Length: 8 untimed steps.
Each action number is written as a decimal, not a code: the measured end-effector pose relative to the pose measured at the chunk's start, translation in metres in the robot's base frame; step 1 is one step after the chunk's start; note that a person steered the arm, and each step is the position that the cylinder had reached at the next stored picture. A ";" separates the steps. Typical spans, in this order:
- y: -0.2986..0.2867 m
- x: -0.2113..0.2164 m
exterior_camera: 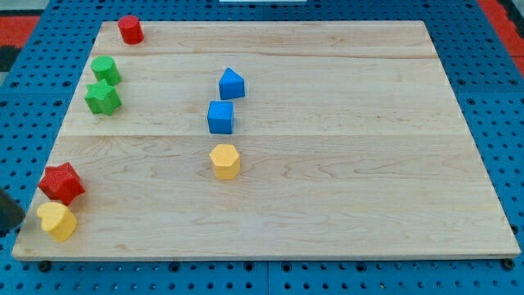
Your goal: Push the yellow heart towards the yellow hexagon
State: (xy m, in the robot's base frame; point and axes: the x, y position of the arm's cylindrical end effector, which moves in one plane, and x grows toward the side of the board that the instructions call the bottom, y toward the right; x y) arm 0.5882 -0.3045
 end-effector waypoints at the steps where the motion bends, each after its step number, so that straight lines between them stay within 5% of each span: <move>1: 0.015 0.012; 8: 0.093 -0.042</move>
State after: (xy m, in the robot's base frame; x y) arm 0.5460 -0.2115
